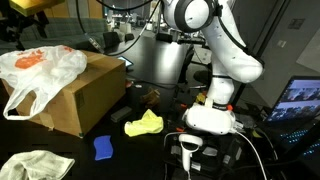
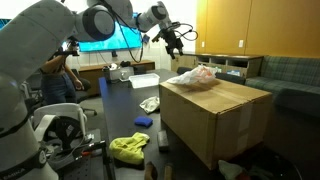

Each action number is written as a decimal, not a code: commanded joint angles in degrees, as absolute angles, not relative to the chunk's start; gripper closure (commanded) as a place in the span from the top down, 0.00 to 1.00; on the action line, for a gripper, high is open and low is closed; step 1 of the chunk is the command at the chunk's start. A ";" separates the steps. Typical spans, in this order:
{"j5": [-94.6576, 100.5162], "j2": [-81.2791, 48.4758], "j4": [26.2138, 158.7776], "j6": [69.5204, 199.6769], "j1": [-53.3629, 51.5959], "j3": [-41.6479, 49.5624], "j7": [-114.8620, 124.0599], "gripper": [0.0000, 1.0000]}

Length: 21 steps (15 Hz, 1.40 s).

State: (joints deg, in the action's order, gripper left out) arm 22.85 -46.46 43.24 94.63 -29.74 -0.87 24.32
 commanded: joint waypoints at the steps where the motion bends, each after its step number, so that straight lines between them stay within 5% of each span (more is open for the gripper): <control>1: 21.67 -40.67 52.62 96.17 -26.21 -0.52 28.46 1.00; 21: 6.02 -23.87 100.02 134.58 -8.43 -2.34 15.61 1.00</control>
